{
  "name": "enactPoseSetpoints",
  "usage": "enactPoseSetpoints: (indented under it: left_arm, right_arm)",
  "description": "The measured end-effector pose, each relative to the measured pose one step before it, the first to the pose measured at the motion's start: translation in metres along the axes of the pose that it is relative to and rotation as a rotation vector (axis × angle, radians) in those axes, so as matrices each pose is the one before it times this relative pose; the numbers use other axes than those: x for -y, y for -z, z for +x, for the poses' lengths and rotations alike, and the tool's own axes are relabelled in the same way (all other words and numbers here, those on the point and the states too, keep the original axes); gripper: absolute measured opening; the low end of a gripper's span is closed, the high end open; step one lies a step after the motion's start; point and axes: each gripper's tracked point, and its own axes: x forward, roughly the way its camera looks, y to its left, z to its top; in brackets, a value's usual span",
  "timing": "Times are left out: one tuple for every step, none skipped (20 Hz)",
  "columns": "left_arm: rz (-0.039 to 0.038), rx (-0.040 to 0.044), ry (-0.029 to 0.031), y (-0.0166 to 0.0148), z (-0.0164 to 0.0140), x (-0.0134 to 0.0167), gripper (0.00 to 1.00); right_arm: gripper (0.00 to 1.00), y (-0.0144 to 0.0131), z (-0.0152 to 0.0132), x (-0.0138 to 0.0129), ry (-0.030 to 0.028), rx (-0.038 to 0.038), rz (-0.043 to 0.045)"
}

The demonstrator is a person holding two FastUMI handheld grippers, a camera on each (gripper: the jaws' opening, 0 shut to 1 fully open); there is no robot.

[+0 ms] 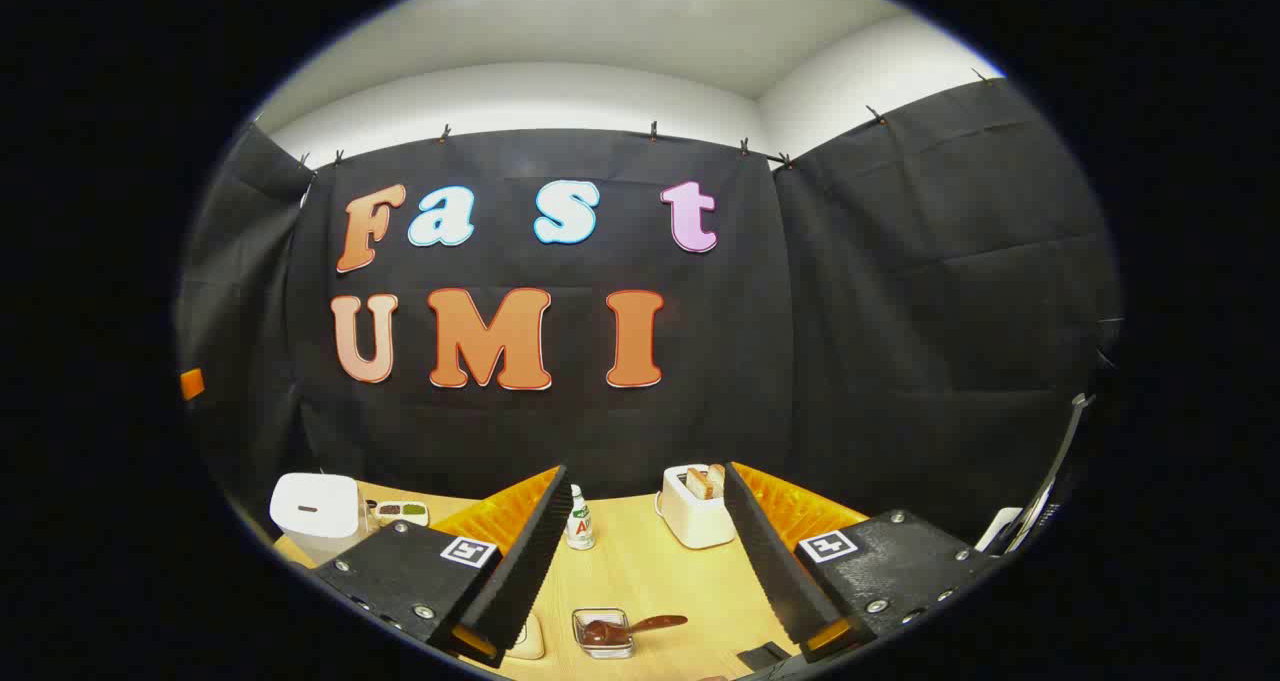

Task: Close the left gripper, press the button to open the rice cooker; take a wooden spoon from the chopstick holder with the right hand, scoop a spoonful of rice and pour it into the rice cooker, then put the wooden spoon back into the chopstick holder.

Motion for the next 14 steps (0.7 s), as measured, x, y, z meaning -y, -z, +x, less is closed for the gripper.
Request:
enactPoseSetpoints:
  left_arm:
    - [0.00751, 0.00580, -0.00608, -0.00308, -0.00045, -0.00276, 1.00]
    - [0.00351, 0.00642, -0.00452, -0.00227, -0.00159, -0.00111, 1.00]
    - [-0.00082, 0.00374, -0.00450, -0.00252, -0.00136, -0.00078, 1.00]
    - [-0.00298, 0.00034, -0.00150, 0.00031, -0.00121, -0.00048, 1.00]
    - [-0.00271, -0.00179, 0.00837, -0.00043, -0.00172, 0.00188, 1.00]
    - [-0.00402, 0.00167, 0.00970, -0.00127, -0.00203, 0.00235, 1.00]
    - [-0.00161, 0.00062, 0.00121, -0.00143, -0.00149, 0.00026, 1.00]
    - [0.00230, 0.00092, -0.00254, -0.00090, -0.00060, -0.00306, 1.00]
    - [0.00728, 0.00118, -0.00341, -0.00173, -0.00044, -0.00171, 1.00]
    - [0.00911, 0.00233, -0.00617, -0.00064, -0.00152, -0.00112, 1.00]
    - [0.00463, 0.00615, -0.00789, -0.00328, -0.00118, -0.00221, 1.00]
    - [0.00090, 0.00650, -0.00270, -0.00263, -0.00138, -0.00113, 1.00]
    - [-0.00071, 0.00500, -0.00322, -0.00233, -0.00182, -0.00022, 1.00]
    - [-0.00018, 0.00088, -0.00292, 0.00161, -0.00146, -0.00129, 1.00]
  right_arm:
    - [0.94, -0.00068, -0.00109, -0.00083, -0.00240, 0.00130, -0.00087]
    - [0.94, -0.00172, -0.00158, -0.00030, -0.00291, 0.00217, 0.00086]
    - [0.94, -0.00167, -0.00042, 0.00014, -0.00163, 0.00331, 0.00118]
    - [0.94, -0.00040, -0.00015, 0.00081, 0.00150, 0.00060, 0.00005]
    - [0.94, 0.00126, 0.00011, 0.00128, 0.00304, -0.00127, -0.00178]
    - [0.94, -0.00036, -0.00046, 0.00037, 0.00027, 0.00019, -0.00165]
    - [0.94, -0.00128, -0.00054, -0.00059, -0.00181, 0.00029, 0.00031]
    - [0.94, -0.00024, -0.00106, -0.00103, -0.00373, -0.00056, 0.00217]
    - [0.94, -0.00047, -0.00069, 0.00009, -0.00301, -0.00159, 0.00079]
    - [0.94, -0.00121, -0.00001, -0.00002, -0.00096, -0.00023, -0.00249]
    - [0.94, -0.00156, -0.00071, -0.00035, -0.00108, 0.00298, -0.00660]
    - [0.94, -0.00188, -0.00021, 0.00141, 0.00229, 0.00355, -0.00960]
    - [0.94, 0.00014, 0.00071, 0.00193, 0.00442, 0.00145, -0.01011]
    - [0.94, -0.00049, -0.00011, 0.00151, 0.00519, -0.00017, -0.00817]
